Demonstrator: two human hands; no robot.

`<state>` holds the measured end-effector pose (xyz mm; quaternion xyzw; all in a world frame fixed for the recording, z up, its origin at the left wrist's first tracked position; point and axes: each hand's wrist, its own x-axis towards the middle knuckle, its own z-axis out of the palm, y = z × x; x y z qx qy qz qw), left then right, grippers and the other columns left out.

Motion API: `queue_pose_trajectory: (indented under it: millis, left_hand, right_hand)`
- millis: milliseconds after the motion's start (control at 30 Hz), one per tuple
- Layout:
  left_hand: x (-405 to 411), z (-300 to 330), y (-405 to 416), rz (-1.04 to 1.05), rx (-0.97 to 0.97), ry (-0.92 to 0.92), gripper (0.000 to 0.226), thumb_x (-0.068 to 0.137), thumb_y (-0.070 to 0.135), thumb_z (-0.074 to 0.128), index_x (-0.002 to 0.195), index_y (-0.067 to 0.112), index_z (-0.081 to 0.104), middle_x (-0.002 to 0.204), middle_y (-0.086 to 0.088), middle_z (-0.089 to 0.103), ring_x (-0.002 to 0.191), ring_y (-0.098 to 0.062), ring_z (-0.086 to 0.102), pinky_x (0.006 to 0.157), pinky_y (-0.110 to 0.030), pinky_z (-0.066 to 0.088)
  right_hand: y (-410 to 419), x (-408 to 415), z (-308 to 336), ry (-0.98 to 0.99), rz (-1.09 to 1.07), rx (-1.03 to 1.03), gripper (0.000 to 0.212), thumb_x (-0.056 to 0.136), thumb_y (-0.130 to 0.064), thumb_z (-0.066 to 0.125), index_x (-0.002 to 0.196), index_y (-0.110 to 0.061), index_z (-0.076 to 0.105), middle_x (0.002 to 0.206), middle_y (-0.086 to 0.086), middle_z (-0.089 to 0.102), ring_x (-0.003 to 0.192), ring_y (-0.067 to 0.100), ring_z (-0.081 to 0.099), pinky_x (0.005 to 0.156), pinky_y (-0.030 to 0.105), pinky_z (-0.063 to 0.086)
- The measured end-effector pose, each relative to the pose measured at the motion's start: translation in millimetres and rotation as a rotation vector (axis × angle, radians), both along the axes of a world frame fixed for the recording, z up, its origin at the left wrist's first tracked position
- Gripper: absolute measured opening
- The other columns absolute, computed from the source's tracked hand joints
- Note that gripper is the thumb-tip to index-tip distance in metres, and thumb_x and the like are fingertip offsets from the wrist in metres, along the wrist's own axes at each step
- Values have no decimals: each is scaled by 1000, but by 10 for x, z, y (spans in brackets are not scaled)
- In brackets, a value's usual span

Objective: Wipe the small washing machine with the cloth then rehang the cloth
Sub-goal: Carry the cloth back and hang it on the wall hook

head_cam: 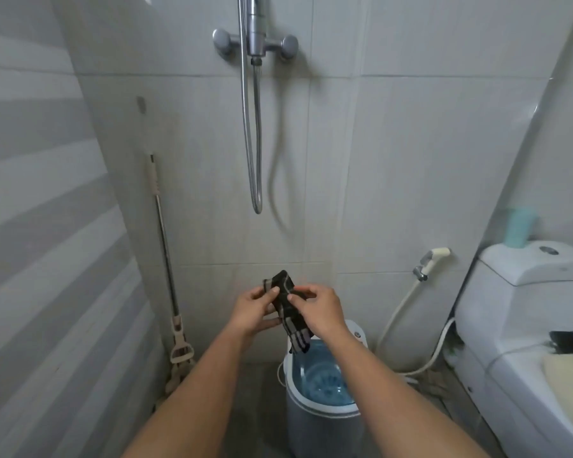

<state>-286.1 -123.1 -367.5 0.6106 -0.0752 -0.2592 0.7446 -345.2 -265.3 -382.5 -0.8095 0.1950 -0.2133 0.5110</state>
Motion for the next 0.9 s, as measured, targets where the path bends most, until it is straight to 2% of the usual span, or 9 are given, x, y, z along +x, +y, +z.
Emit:
queue_pose_trajectory:
  millis: [167, 233, 300, 400, 500, 600, 700, 833, 900]
  left_hand:
    - [-37, 444, 147, 1, -55, -115, 34, 93, 18, 64, 125, 27, 58, 109, -7, 69, 87, -16, 70, 85, -47, 59]
    - [-16, 580, 183, -17, 7, -208, 42, 92, 21, 65, 128, 37, 52, 114, -2, 66, 101, -20, 65, 88, -47, 57]
    - [14, 686, 212, -6, 119, -341, 34, 91, 25, 66, 123, 32, 58, 116, 0, 66, 104, -18, 63, 91, -46, 55]
    - [53, 828, 238, 76, 196, -505, 8, 88, 23, 69, 95, 19, 67, 95, -7, 75, 84, -15, 67, 81, -40, 54]
    - [148, 950, 255, 121, 225, -585, 13, 82, 26, 73, 73, 19, 66, 77, -5, 76, 78, -21, 73, 80, -44, 58]
    - [187, 1148, 311, 187, 237, -658, 22, 83, 19, 73, 69, 13, 58, 64, -5, 70, 59, -15, 70, 61, -37, 57]
    - [263, 1370, 386, 214, 258, -710, 21, 85, 13, 70, 76, 2, 55, 64, -18, 65, 57, -30, 68, 56, -44, 59]
    - [416, 1807, 566, 242, 341, -888, 19, 84, 23, 66, 76, 9, 57, 61, -5, 59, 54, -17, 54, 52, -38, 47]
    - [504, 2113, 694, 283, 392, -993, 14, 77, 25, 65, 70, 15, 58, 59, 0, 59, 53, -13, 52, 53, -35, 44]
  right_hand:
    - [52, 19, 634, -54, 55, -121, 11, 88, -24, 76, 89, -34, 73, 91, -11, 73, 91, 10, 71, 89, 29, 57]
    - [52, 24, 857, -104, 57, -180, 7, 91, -23, 72, 91, -30, 71, 92, -11, 72, 92, 12, 70, 88, 30, 56]
    - [33, 26, 1041, -160, 53, -227, 4, 94, -23, 68, 96, -27, 67, 95, -11, 70, 95, 12, 68, 87, 30, 54]
    - [9, 7, 1278, -223, 57, -260, 4, 97, -23, 63, 101, -23, 63, 96, -12, 67, 95, 12, 66, 87, 30, 53]
    - [-9, -3, 1459, -276, 64, -222, 12, 94, -17, 68, 98, -26, 61, 93, -10, 67, 91, 9, 66, 86, 31, 54]
    - [-33, -28, 1640, -255, 132, -91, 37, 87, -13, 75, 114, -34, 60, 94, 3, 70, 87, 20, 72, 80, 37, 62]
    - [-59, -87, 1821, -152, 269, -96, 56, 84, -7, 75, 132, -31, 57, 87, 4, 68, 78, 19, 72, 73, 28, 62]
    - [11, -10, 2057, -41, 348, -162, 20, 81, -11, 81, 99, -16, 76, 88, 2, 78, 80, 12, 75, 83, 30, 62]
    - [60, 151, 2195, -46, 366, -185, 18, 76, -22, 87, 90, -16, 78, 84, 1, 80, 81, 13, 77, 82, 32, 62]
